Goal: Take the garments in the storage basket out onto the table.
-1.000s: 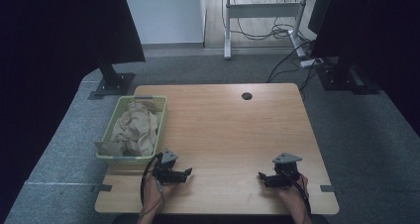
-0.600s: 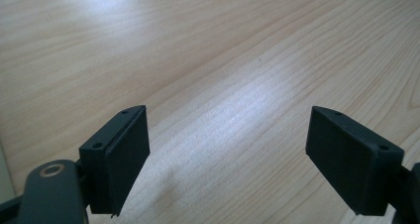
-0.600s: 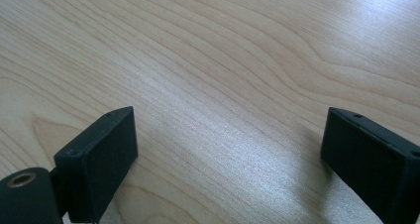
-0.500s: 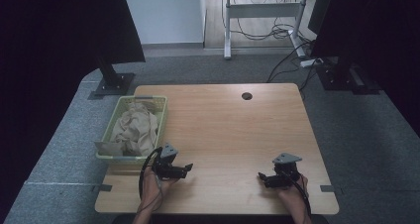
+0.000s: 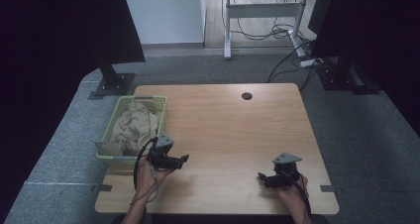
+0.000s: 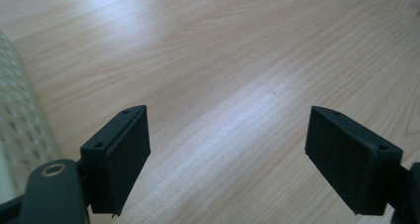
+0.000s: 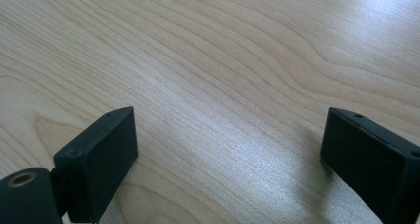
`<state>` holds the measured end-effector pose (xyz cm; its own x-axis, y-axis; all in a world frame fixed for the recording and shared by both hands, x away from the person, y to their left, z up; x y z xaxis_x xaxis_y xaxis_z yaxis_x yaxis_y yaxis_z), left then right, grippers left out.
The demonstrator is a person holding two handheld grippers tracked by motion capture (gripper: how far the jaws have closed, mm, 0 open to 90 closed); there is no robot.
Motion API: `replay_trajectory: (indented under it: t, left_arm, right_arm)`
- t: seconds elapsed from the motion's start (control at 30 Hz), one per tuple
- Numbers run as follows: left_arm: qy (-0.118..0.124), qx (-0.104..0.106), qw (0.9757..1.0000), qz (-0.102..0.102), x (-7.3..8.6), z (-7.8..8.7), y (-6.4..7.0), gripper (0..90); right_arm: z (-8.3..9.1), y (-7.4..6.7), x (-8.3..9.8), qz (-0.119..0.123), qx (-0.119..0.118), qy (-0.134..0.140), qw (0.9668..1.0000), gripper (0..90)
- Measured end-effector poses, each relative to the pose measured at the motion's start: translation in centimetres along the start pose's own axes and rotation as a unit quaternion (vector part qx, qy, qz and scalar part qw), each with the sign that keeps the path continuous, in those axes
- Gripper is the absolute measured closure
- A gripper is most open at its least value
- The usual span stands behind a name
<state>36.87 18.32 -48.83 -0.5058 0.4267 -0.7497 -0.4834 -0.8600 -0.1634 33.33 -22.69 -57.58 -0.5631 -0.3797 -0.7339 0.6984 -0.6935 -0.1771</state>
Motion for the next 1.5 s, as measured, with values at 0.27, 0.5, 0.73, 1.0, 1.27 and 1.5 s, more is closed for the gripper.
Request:
replay_trajectory:
  t: [0.27, 0.5, 0.73, 1.0, 1.27, 1.5]
  left_arm:
    - [-0.002, -0.010, 0.9999, 0.011, -1.2, 0.1, -1.8, 16.7]
    - [-0.006, -0.021, 0.9996, 0.018, -2.3, 0.1, -3.4, 15.2]
    - [-0.017, -0.034, 0.9989, 0.026, -3.1, -0.1, -5.5, 14.1]
    - [-0.024, -0.048, 0.9980, 0.034, -3.7, -0.4, -7.5, 11.8]
    - [-0.032, -0.064, 0.9965, 0.043, -4.1, -0.8, -9.5, 11.2]
    - [-0.040, -0.078, 0.9947, 0.053, -4.3, -1.5, -11.1, 10.9]
  right_arm:
    - [0.0, 0.0, 0.0, 0.000, 0.000, 0.000, 1.0000, 7.2]
    - [0.0, 0.0, 0.0, 0.000, 0.000, -0.001, 1.0000, 7.2]
    - [0.0, 0.0, 0.0, 0.001, 0.000, 0.000, 1.0000, 7.2]
    - [0.0, 0.0, 0.0, 0.001, 0.000, 0.000, 1.0000, 7.2]
    - [0.0, 0.0, 0.0, 0.000, 0.000, 0.000, 1.0000, 7.2]
    - [0.0, 0.0, 0.0, 0.001, 0.000, 0.000, 1.0000, 7.2]
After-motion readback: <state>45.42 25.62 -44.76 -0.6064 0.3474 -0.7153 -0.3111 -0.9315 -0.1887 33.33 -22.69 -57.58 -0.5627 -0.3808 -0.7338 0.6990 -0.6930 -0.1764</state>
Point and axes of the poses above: each handheld gripper's, and its own axes: z roughly backward along the jaws, x roughly out of its underside, y roughly to its right, the point moved 2 cm from there along -z, roughly forward along the jaws, and after that the axes turned 14 degrees about -x, right-handed, at the moved point
